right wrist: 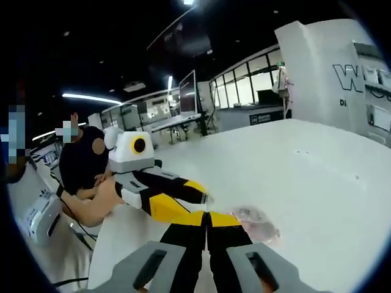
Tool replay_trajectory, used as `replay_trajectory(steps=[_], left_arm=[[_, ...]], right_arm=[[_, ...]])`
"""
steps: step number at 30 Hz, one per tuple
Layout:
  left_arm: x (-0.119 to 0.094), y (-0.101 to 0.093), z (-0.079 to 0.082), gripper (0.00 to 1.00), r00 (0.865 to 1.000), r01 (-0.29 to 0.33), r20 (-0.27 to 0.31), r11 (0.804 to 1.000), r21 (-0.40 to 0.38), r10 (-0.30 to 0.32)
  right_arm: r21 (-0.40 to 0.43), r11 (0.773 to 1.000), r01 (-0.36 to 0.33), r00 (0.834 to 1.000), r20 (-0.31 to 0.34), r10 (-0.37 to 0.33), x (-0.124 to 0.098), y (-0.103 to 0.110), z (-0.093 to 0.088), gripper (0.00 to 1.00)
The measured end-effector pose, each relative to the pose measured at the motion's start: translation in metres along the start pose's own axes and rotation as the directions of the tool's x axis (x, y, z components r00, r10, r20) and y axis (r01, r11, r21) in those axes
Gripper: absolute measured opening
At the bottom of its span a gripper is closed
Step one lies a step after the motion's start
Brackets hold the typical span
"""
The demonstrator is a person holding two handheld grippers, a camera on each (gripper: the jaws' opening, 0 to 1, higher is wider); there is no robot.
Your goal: Open the resealable bag by pulling the two sides of the seal apart until the entire bag opening is separated and visibly accessible.
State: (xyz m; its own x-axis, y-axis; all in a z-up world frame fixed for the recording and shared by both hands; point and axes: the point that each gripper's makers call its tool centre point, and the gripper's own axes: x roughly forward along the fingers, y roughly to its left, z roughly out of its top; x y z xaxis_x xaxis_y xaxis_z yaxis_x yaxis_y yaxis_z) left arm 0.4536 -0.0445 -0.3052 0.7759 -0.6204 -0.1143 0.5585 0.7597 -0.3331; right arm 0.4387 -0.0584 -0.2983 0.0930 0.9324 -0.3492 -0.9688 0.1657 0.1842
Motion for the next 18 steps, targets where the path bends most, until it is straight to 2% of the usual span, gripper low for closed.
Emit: replay_trajectory(steps=[3, 6, 18], left_arm=[[-0.0003, -0.0004, 0.0003, 0.29, 1.000, 0.008, 0.003, 1.000, -0.016, -0.008], [-0.0008, -0.0019, -0.0002, 0.23, 1.000, 0.017, 0.001, 1.000, -0.022, -0.017], [-0.0003, -0.0036, 0.0004, 0.23, 0.999, 0.033, 0.005, 0.998, -0.053, -0.032]], right_arm=[[0.006, 1.000, -0.007, 1.000, 0.006, 0.007, -0.0008, 0.0001, -0.0002, 0.00], [0.013, 1.000, -0.013, 1.000, 0.020, 0.013, -0.0016, -0.0012, 0.0012, 0.00], [0.024, 0.999, -0.023, 0.999, 0.036, 0.022, -0.0031, -0.0008, 0.0023, 0.00]])
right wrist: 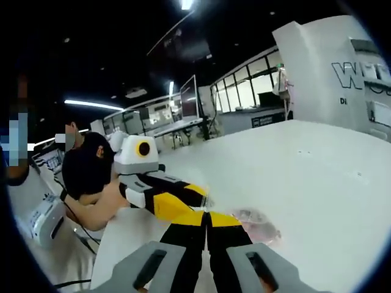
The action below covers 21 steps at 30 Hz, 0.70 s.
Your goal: Open the resealable bag by pulling the two sides of the seal apart until the entire bag opening is separated and visibly accessible.
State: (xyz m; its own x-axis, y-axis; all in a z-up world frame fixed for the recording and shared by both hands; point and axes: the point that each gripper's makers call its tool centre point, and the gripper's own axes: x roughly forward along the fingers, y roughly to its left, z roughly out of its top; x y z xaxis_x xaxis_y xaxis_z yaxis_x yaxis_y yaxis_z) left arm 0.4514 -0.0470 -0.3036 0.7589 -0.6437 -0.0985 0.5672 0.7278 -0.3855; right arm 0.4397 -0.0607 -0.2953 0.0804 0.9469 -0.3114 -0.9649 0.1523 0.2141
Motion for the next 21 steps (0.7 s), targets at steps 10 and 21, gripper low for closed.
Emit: replay_trajectory(steps=[10, 21], left_arm=[[0.0005, -0.0034, 0.0011, 0.21, 1.000, 0.027, 0.002, 0.999, -0.040, -0.026], [0.0001, 0.0006, -0.0001, 0.18, 1.000, 0.021, 0.002, 0.997, -0.080, -0.021]], right_arm=[[0.001, 1.000, 0.001, 1.000, 0.019, -0.001, -0.0005, -0.0015, 0.0021, 0.00], [0.011, 1.000, -0.023, 0.999, 0.035, 0.022, 0.0021, 0.0024, -0.0002, 0.00]])
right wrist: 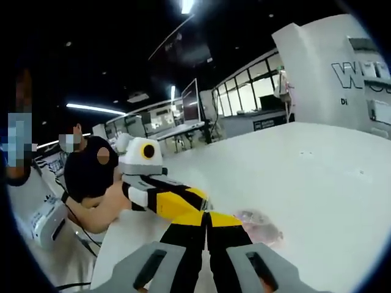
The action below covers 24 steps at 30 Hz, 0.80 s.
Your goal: Open the resealable bag by pulling the two sides of the seal apart until the entire bag opening is separated and visibly accessible.
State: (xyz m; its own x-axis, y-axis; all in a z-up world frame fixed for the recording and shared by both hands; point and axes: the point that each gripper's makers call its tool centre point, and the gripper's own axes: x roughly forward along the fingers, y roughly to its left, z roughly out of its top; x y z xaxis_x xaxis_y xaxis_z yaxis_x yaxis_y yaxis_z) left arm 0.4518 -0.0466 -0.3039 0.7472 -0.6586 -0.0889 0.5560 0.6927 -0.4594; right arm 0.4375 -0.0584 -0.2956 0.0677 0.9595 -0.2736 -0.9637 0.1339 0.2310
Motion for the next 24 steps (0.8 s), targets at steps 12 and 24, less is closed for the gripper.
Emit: replay_trajectory(steps=[12, 24], left_arm=[[0.0006, -0.0034, 0.0036, 0.19, 0.999, 0.032, 0.020, 0.998, -0.050, -0.031], [0.0004, -0.0037, 0.0026, 0.19, 0.999, 0.036, 0.021, 0.997, -0.074, -0.034]], right_arm=[[0.003, 1.000, -0.001, 1.000, 0.005, 0.001, -0.0001, 0.0035, -0.0033, 0.00], [0.005, 1.000, -0.014, 1.000, 0.016, 0.014, -0.0003, 0.0046, -0.0017, 0.00]])
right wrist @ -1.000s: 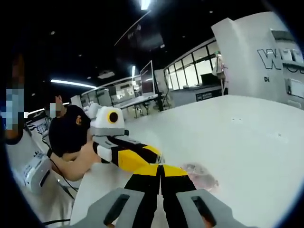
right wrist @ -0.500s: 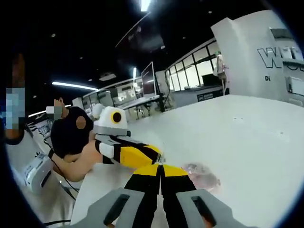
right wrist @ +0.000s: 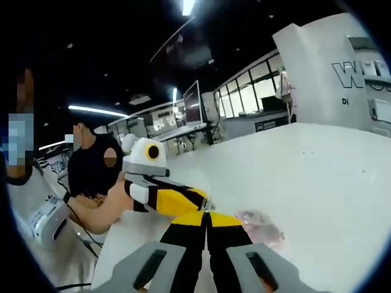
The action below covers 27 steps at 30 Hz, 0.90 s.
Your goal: Open the resealable bag by pulling the two sides of the seal apart until the entire bag opening is separated and visibly accessible.
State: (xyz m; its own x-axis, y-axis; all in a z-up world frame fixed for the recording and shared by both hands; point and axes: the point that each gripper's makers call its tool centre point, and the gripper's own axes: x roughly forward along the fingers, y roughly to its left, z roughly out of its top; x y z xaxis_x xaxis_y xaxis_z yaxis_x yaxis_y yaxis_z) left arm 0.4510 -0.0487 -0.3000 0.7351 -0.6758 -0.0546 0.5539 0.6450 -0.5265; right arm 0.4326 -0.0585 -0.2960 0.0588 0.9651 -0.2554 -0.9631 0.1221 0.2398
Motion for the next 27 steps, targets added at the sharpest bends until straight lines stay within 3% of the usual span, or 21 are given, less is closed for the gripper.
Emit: replay_trajectory(steps=[15, 27], left_arm=[[-0.0002, -0.0045, 0.0026, 0.19, 0.997, 0.067, 0.038, 0.989, -0.133, -0.063], [-0.0011, -0.0045, 0.0001, 0.18, 0.998, 0.058, 0.037, 0.988, -0.146, -0.053]], right_arm=[[0.033, 0.999, -0.042, 0.997, 0.070, 0.039, -0.0047, 0.0027, 0.0070, 0.00], [0.054, 0.997, -0.064, 0.995, 0.084, 0.059, -0.0042, 0.0077, 0.0064, 0.00]])
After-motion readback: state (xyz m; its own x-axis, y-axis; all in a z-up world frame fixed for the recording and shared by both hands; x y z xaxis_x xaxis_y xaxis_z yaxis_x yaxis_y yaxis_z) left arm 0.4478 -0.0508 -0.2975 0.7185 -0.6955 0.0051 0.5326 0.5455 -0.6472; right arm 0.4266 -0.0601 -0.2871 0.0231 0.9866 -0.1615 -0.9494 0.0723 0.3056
